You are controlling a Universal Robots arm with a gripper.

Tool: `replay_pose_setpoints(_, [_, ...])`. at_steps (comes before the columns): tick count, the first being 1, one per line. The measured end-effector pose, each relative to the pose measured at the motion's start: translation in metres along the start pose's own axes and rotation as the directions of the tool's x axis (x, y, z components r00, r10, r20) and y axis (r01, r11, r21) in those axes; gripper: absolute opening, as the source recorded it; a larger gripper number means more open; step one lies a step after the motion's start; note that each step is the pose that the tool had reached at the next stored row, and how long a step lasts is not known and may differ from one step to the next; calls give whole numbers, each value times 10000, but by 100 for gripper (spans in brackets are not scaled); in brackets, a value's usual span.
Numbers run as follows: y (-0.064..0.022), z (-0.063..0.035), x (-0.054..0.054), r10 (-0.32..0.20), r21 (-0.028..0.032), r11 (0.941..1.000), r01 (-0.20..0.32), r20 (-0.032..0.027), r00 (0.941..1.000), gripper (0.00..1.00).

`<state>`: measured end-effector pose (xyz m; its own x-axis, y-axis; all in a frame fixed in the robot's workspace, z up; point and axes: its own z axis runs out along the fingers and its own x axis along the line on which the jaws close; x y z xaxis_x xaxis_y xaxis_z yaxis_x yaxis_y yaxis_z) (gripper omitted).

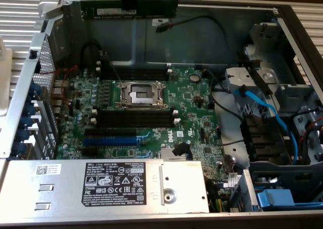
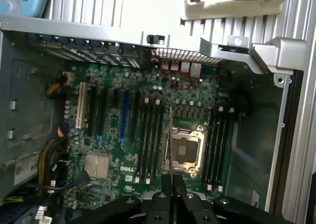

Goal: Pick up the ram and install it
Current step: 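Pick up the ram and move it above insertion slot, then insert the ram into the slot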

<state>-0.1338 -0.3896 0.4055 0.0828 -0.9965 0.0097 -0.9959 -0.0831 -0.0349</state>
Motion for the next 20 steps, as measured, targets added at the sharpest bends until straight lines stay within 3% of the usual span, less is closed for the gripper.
replay_pose_setpoints(2, [-4,1,3,37,-23,10000,-37,1,10000,13])
replay_pose_setpoints(9, [-3,2,3,39,-20,10000,-39,33,10000,13])
replay_pose_setpoints(20, [-6,3,5,172,-22,9998,-172,28,9998,13])
